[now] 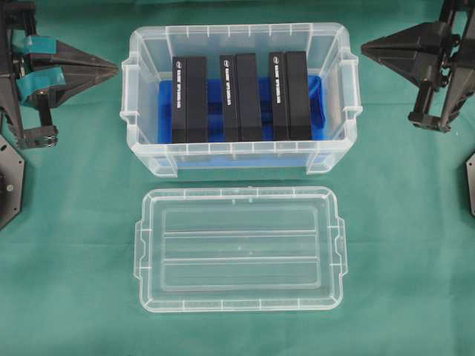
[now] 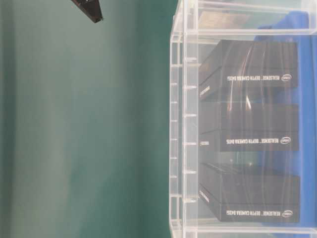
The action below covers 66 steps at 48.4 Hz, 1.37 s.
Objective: Clamp the lid of the box with both arms, then lift and open it.
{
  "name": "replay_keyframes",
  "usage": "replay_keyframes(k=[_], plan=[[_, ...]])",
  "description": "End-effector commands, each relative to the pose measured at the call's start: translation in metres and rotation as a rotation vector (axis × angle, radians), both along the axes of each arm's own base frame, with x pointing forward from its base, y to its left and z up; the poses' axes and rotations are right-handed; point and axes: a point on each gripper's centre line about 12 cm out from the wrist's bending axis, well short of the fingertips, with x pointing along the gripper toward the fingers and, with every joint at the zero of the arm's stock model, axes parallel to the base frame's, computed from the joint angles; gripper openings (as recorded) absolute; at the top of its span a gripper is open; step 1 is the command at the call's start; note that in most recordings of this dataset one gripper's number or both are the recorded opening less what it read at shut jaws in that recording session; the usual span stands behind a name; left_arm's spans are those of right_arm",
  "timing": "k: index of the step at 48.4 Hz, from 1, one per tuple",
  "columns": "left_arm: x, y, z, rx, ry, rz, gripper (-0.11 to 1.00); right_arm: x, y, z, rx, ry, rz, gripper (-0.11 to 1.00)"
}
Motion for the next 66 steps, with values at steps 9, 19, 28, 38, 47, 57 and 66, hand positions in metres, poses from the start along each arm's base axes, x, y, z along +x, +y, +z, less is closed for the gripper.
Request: replay_keyframes(k=[9,19,28,38,47,57,66], plan=[[0.002,-0.003,0.005,0.002,-0.019,-0.015,0.01,0.003,0.007,0.007,-0.003,-0.024,0.031,0.00],[0.002,-0.004,0.005,0.002,-0.020,-0.018,0.02,0.003,0.009,0.006,-0.003,-0.024,0.041,0.00],[0.002,-0.004,0.006,0.002,-0.020,-0.018,0.01,0.004,0.012,0.006,-0.003,-0.025,0.051,0.00],[0.002,-0.004,0.005,0.002,-0.019,-0.020,0.01,0.004,0.013,0.007,-0.003,-0.026,0.056,0.00],[0.002,-0.005,0.005,0.002,-0.019,-0.021,0.01,0.004,0.013,0.007,-0.003,-0.026,0.056,0.00],[0.002,-0.005,0.005,0.002,-0.019,-0.021,0.01,0.004,0.013,0.007,-0.003,-0.026,0.056,0.00],[0.002,-0.005,0.005,0.002,-0.019,-0.021,0.01,0.005,0.014,0.007,-0.003,-0.026,0.059,0.00]])
